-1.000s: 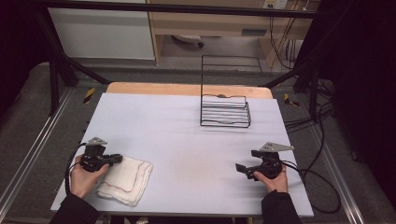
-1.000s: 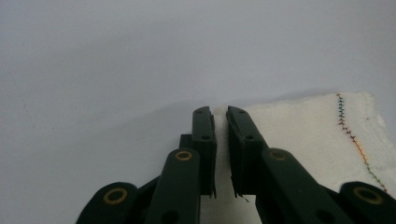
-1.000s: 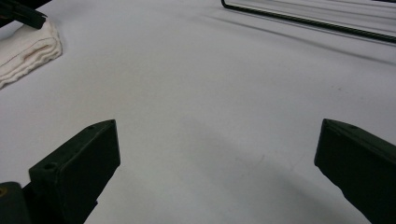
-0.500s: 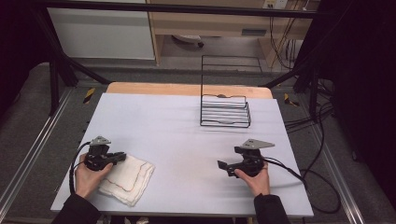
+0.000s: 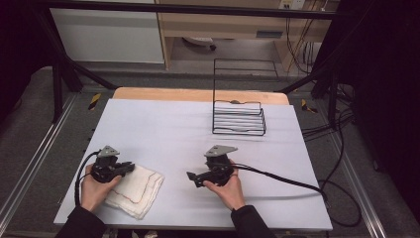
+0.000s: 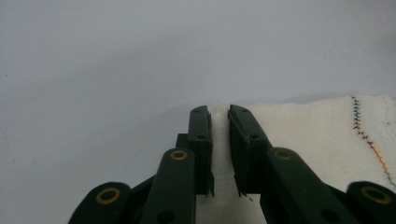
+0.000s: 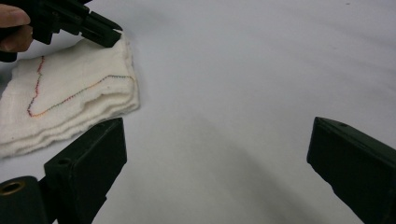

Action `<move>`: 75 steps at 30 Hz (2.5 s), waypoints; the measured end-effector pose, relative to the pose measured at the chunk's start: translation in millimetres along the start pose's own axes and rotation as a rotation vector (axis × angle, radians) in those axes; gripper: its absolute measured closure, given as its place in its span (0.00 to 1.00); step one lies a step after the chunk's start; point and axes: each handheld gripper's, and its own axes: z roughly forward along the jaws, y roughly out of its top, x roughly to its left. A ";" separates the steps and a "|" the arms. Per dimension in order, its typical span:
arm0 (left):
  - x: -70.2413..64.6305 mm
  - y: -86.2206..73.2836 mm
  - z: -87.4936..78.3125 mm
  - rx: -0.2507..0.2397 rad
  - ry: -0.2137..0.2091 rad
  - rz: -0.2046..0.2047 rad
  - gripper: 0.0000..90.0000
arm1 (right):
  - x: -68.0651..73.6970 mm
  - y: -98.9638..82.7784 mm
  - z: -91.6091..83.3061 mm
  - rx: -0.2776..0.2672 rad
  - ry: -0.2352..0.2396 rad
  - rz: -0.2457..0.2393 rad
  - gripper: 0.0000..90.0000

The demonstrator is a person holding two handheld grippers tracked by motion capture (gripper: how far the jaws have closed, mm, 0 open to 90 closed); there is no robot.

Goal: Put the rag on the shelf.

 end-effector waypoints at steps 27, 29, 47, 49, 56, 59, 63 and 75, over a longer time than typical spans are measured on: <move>1.3 0.4 0.0 0.003 -0.008 -0.001 0.87 | 57.4 19.4 97.9 0.092 0.049 0.002 0.50; 1.9 0.4 -0.1 0.004 -0.011 -0.005 0.87 | 58.8 17.8 98.2 0.099 0.056 0.002 0.54; 1.3 1.7 -4.9 -0.007 -0.013 -0.048 0.89 | 65.5 17.2 91.8 0.110 0.110 0.083 0.95; 1.2 2.3 -7.7 -0.018 -0.025 -0.061 0.89 | 65.9 20.4 87.4 0.103 0.116 0.079 0.95; -9.3 9.7 -14.4 -0.074 -0.063 -0.079 0.90 | 62.3 35.3 68.4 0.102 0.131 0.059 0.96; -16.7 15.6 -13.8 -0.099 -0.085 -0.090 0.90 | 57.4 40.2 57.9 0.106 0.119 0.052 0.96; -31.5 23.9 -7.5 -0.117 -0.108 -0.095 0.90 | 43.0 39.8 41.0 0.106 0.105 0.067 0.96; -73.5 60.0 49.5 -0.079 -0.097 -0.004 0.89 | -9.4 17.8 4.7 0.144 -0.007 0.120 0.96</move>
